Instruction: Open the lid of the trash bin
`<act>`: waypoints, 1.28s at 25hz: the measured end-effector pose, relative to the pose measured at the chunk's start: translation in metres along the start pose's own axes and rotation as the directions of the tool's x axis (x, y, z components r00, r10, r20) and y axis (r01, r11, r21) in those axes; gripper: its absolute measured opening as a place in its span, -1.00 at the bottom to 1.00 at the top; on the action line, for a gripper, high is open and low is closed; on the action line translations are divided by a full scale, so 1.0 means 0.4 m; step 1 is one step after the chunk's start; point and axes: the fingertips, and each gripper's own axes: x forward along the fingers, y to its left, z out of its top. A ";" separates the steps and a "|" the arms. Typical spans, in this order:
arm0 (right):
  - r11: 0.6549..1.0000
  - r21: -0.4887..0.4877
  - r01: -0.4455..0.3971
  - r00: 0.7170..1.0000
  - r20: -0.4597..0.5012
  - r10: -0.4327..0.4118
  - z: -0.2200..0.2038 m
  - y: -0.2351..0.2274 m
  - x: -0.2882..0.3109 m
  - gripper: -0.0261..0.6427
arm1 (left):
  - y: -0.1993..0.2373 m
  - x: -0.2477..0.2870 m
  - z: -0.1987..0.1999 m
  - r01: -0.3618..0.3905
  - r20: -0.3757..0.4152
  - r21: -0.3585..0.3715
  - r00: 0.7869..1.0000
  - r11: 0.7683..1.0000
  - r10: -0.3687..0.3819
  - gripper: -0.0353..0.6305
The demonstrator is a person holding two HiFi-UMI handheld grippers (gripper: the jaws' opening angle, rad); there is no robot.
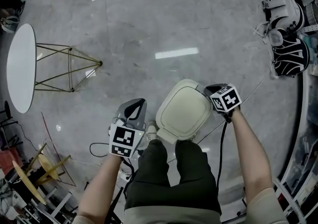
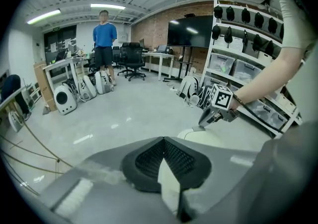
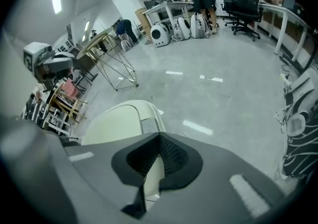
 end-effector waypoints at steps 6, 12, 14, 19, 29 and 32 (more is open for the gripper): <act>0.997 -0.069 0.037 0.999 -0.036 -0.039 -0.006 -0.010 0.016 -0.91 | 0.021 0.006 -0.021 -0.008 -0.025 0.008 1.000 1.000 0.008 -0.89; 0.995 -0.045 0.090 0.995 -0.026 -0.092 0.007 0.013 -0.016 -0.91 | 0.048 -0.038 0.019 -0.022 -0.020 0.003 1.000 1.000 0.022 -0.89; 0.996 0.039 0.079 0.996 0.037 -0.081 0.019 0.039 -0.066 -0.91 | 0.045 -0.065 0.051 -0.021 -0.008 0.006 1.000 1.000 0.021 -0.89; 0.989 0.137 0.057 0.981 0.174 -0.080 0.057 0.130 -0.244 -0.91 | 0.025 -0.155 0.149 -0.014 0.028 0.032 1.000 0.999 0.013 -0.89; 0.981 0.176 0.084 0.871 0.466 -0.158 0.216 0.343 -0.711 -0.91 | -0.038 -0.443 0.396 -0.028 0.172 0.114 0.985 0.993 0.008 -0.89; 0.980 0.165 0.112 0.811 0.555 -0.186 0.274 0.412 -0.858 -0.91 | -0.051 -0.536 0.471 -0.046 0.217 0.133 0.976 0.990 0.016 -0.89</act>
